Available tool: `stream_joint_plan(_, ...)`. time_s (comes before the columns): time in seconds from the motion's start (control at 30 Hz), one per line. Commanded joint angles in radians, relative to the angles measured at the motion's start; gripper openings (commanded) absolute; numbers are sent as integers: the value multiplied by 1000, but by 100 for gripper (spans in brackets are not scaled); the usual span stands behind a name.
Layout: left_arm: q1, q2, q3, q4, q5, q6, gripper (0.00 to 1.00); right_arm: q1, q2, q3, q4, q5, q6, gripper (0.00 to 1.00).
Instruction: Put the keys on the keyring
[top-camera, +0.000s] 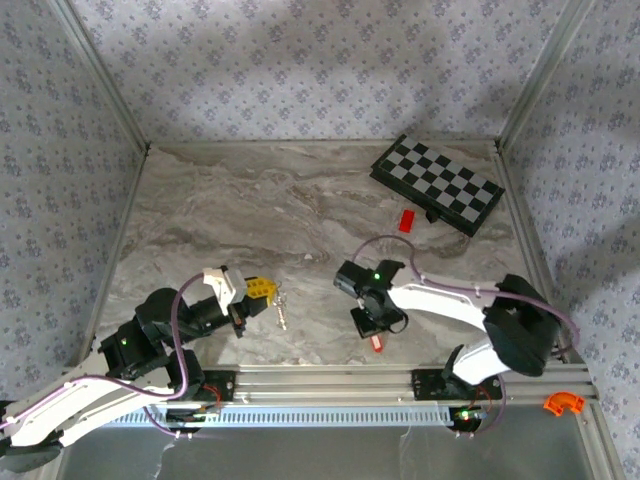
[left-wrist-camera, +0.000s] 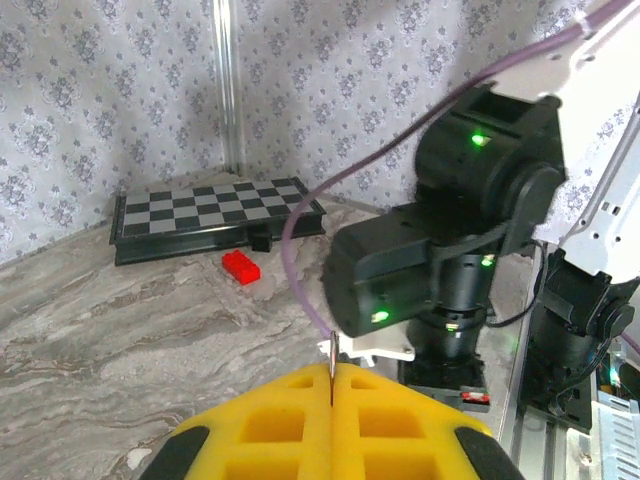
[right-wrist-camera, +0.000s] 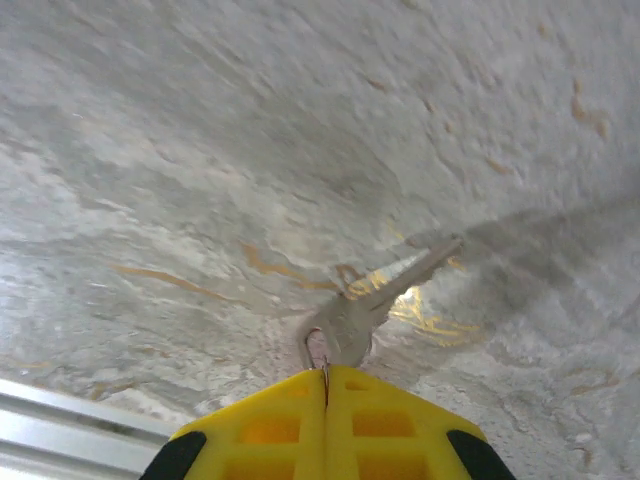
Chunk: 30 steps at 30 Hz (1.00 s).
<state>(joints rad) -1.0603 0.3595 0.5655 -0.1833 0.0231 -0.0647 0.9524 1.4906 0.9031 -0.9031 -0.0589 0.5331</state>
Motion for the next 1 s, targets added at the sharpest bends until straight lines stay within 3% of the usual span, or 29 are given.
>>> stream_joint_plan(0.0, -1, -23, 13, 20, -41, -7, 0, -37, 82, 92, -143, -80, -155, 0)
stream_joint_plan(0.23, 0, -41, 9, 24, -55, -11, 0, -73, 241, 200, -228, -199, -287, 0)
stream_joint_plan(0.6, 2, -55, 5, 30, -57, -11, 0, -81, 329, 219, -298, -180, -349, 0)
stream_joint_plan(0.97, 0, -68, -1, 38, -48, -14, 0, -85, 368, 206, -235, -174, -351, 2)
